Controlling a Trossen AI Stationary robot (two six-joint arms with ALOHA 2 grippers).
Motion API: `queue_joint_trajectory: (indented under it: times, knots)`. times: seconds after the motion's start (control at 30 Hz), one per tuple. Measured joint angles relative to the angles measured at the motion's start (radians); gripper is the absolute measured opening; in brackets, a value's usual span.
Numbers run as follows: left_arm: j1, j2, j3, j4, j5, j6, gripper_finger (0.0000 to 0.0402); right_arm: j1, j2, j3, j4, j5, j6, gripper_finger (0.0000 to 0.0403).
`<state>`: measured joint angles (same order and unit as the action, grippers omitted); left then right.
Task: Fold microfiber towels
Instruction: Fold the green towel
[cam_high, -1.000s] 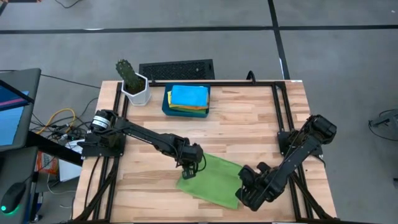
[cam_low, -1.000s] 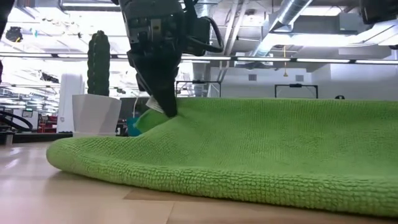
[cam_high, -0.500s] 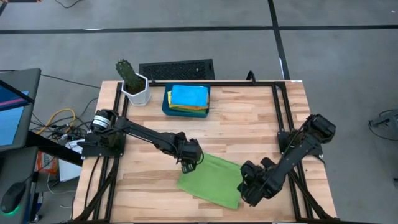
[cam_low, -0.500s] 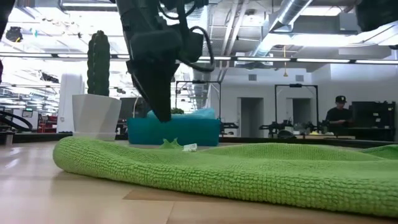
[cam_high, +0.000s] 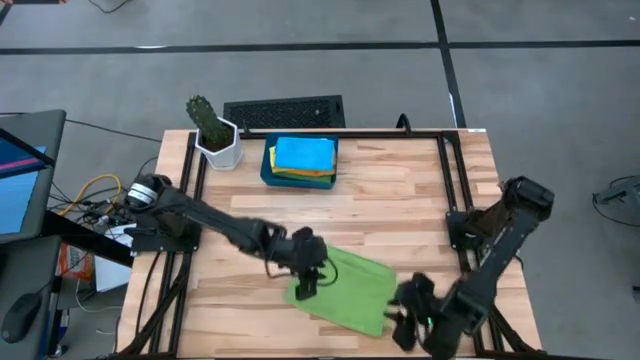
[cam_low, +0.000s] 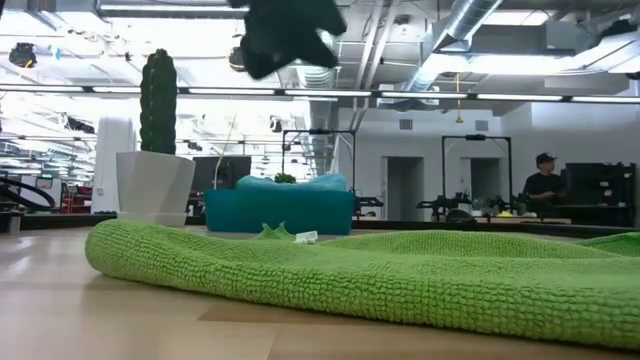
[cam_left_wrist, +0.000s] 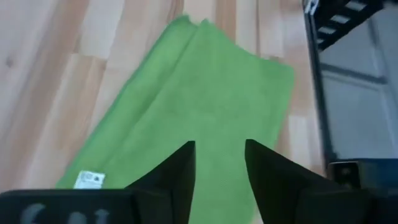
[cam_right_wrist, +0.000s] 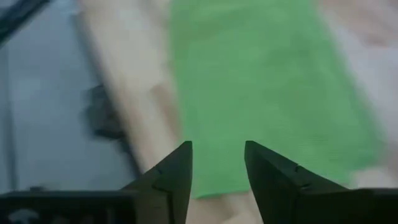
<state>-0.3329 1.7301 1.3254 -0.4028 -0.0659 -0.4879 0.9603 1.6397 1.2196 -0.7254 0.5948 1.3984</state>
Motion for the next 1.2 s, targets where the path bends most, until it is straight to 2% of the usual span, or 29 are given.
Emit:
queue_joint_trajectory:
  times: [0.13, 0.23, 0.47, 0.7, 0.87, 1.1, 1.2]
  knots:
    - [-0.089, 0.055, -0.003, -0.002, -0.186, 0.058, 0.01, 0.04, 0.121, -0.001, 0.16, 0.004, -0.058, 0.0145]
    - [-0.133, 0.106, -0.021, 0.012, -0.252, 0.073, 0.007, 0.044, 0.208, -0.002, 0.239, -0.011, -0.033, 0.0129]
    - [-0.176, 0.218, -0.101, 0.063, -0.251, -0.029, 0.0008, 0.042, 0.336, -0.002, 0.281, -0.044, 0.079, 0.0104]
    - [-0.195, 0.279, -0.157, 0.149, -0.253, -0.156, 0.0006, 0.043, 0.402, 0.002, 0.286, -0.109, 0.091, 0.01]
    - [-0.197, 0.292, -0.158, 0.163, -0.258, -0.162, 0.0002, 0.026, 0.381, 0.001, 0.265, -0.12, 0.071, 0.01]
    - [-0.173, 0.241, -0.164, 0.116, -0.222, -0.16, 0.0001, 0.047, 0.203, -0.002, 0.09, -0.05, 0.035, 0.01]
    - [-0.158, 0.209, -0.167, 0.094, -0.216, -0.15, 0.0001, 0.06, 0.166, -0.003, 0.082, -0.03, -0.018, 0.01]
